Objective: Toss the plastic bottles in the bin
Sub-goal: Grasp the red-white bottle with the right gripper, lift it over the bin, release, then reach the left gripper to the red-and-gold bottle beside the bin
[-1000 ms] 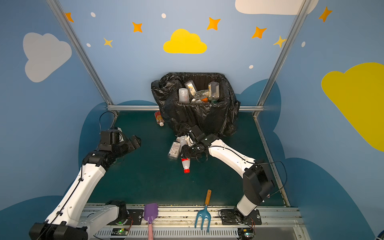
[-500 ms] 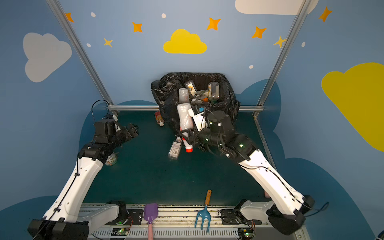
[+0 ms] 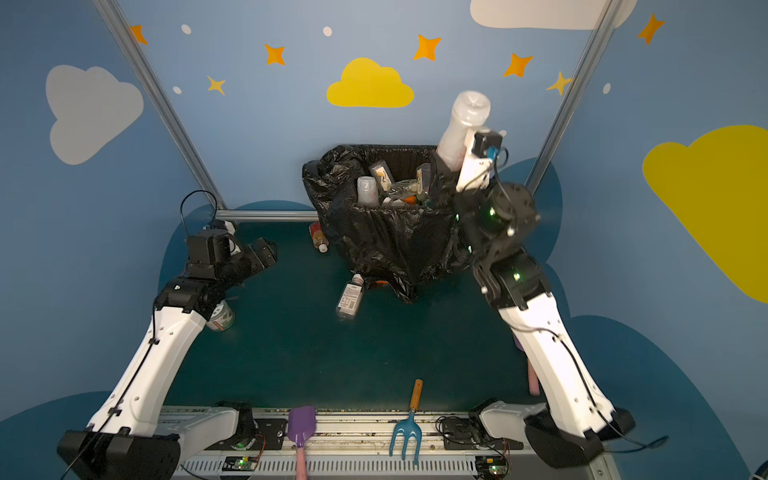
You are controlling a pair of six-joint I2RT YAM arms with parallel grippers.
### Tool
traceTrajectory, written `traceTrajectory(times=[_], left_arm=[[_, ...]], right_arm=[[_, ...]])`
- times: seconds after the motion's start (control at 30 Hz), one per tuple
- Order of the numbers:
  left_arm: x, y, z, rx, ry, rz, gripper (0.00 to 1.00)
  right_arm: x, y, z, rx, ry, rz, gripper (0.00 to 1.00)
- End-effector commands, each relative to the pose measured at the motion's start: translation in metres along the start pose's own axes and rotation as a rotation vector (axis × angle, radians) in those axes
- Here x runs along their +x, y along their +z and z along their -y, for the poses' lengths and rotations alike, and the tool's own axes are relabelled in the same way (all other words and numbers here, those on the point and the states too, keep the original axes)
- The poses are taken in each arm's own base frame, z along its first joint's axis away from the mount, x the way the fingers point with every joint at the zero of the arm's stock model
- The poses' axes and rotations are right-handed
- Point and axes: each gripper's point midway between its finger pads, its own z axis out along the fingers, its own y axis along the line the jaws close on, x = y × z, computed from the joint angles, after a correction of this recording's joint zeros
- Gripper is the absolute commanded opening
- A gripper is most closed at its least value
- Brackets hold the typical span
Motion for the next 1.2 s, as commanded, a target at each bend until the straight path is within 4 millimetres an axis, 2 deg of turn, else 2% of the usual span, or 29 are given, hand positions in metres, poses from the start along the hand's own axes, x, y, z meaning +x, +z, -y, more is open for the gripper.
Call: traceTrajectory(times=[0.0, 0.07, 0.13, 0.2, 0.3, 0.43, 0.53, 0.73, 0.87, 1.0, 1.13, 1.17], left_arm=[[0.001, 0.001, 0.0, -0.015, 0.017, -0.036, 1.0], [0.004, 0.003, 0.001, -0.012, 0.016, -0.059, 1.0], [0.007, 0.005, 0.001, -0.016, 0.015, -0.081, 1.0], [0.009, 0.004, 0.001, -0.02, 0.02, -0.102, 1.0], [0.013, 0.003, 0.001, -0.017, 0.032, -0.131, 1.0], [0.02, 0.008, 0.009, 0.032, 0.039, -0.167, 1.0], [0.024, 0.02, 0.009, 0.026, 0.005, -0.192, 1.0], [0.035, 0.052, 0.002, -0.046, -0.06, -0.291, 0.99], [0.037, 0.083, -0.005, -0.089, -0.061, -0.336, 0.98], [0.036, 0.123, -0.006, -0.085, -0.097, -0.364, 0.98], [0.033, 0.164, -0.008, -0.093, -0.111, -0.375, 0.97], [0.035, 0.175, -0.003, -0.067, -0.118, -0.396, 0.95]], right_arm=[[0.079, 0.055, -0.003, -0.098, -0.017, -0.317, 0.61], [0.108, 0.078, -0.007, -0.144, 0.001, -0.435, 0.72], [0.116, 0.084, -0.007, -0.15, 0.011, -0.464, 0.85], [0.109, 0.08, 0.008, -0.071, -0.003, -0.448, 0.92], [0.088, 0.072, 0.027, -0.008, 0.002, -0.405, 0.92], [0.054, 0.04, 0.045, 0.027, 0.064, -0.263, 0.92], [0.047, 0.015, 0.062, 0.078, 0.089, -0.268, 0.92], [0.075, -0.026, 0.091, 0.187, 0.116, -0.377, 0.91], [0.11, -0.051, 0.106, 0.229, 0.181, -0.453, 0.91], [0.144, -0.066, 0.111, 0.247, 0.24, -0.523, 0.9], [0.161, -0.071, 0.113, 0.25, 0.267, -0.567, 0.9], [0.164, -0.072, 0.113, 0.251, 0.271, -0.575, 0.9]])
